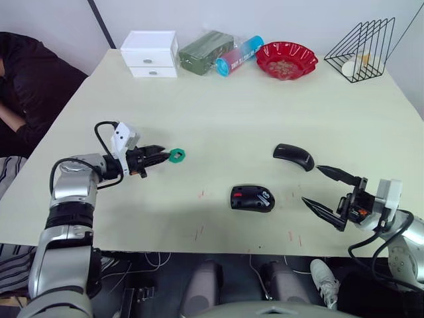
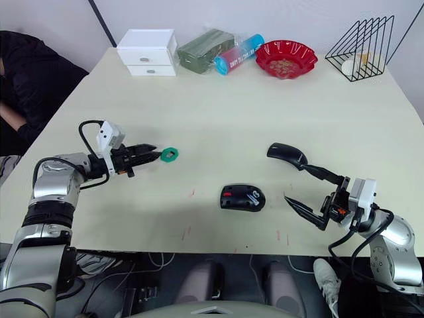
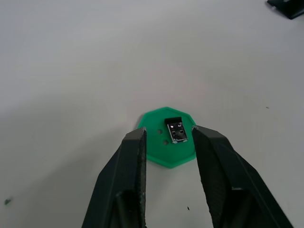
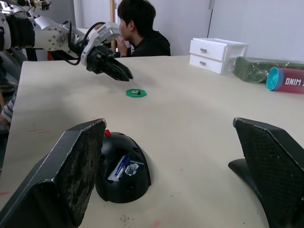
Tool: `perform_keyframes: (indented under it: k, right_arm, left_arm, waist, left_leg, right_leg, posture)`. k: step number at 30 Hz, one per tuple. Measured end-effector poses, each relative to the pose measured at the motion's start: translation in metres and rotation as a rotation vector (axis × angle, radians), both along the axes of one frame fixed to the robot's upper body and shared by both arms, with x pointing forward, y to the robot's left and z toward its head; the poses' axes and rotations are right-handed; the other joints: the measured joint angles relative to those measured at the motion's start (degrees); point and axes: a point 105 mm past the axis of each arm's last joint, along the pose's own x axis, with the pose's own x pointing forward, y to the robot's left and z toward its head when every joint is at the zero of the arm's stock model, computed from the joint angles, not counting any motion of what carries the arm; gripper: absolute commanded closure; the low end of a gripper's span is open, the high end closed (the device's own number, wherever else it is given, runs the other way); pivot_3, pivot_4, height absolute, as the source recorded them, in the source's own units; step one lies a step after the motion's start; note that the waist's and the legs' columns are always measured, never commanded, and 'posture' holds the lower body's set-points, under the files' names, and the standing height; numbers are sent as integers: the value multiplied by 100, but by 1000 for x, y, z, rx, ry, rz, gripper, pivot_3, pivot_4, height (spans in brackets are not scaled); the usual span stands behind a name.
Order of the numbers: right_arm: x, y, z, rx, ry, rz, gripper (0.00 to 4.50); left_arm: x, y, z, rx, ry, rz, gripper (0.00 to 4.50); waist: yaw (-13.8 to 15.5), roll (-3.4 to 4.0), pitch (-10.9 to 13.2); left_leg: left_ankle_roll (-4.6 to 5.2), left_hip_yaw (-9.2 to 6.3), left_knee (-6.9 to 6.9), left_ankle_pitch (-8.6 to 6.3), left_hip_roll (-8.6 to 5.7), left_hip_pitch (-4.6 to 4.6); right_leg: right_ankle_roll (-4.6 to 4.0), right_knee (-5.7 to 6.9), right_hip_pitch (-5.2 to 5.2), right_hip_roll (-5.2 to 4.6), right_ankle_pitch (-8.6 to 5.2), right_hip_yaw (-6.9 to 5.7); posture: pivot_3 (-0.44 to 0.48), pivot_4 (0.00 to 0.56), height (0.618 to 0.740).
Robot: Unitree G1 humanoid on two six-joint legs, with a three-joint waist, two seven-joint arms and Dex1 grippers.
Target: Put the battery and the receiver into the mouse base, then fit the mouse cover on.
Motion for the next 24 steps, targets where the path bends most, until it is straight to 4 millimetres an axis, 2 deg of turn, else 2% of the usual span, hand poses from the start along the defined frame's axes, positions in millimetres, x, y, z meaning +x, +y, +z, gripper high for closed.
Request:
perform_keyframes:
  k: [24]
  right_arm:
    - [-1, 4, -4, 1, -1, 7, 0]
  left_arm:
    - [4, -8, -14, 26, 14, 8, 2966]
  waist:
    - [-1, -2, 1]
  left_leg:
    - [0, 0, 0, 0, 0, 0]
  right_leg:
    - [0, 1, 0, 0, 0, 0]
  posture:
    - [0, 150, 740]
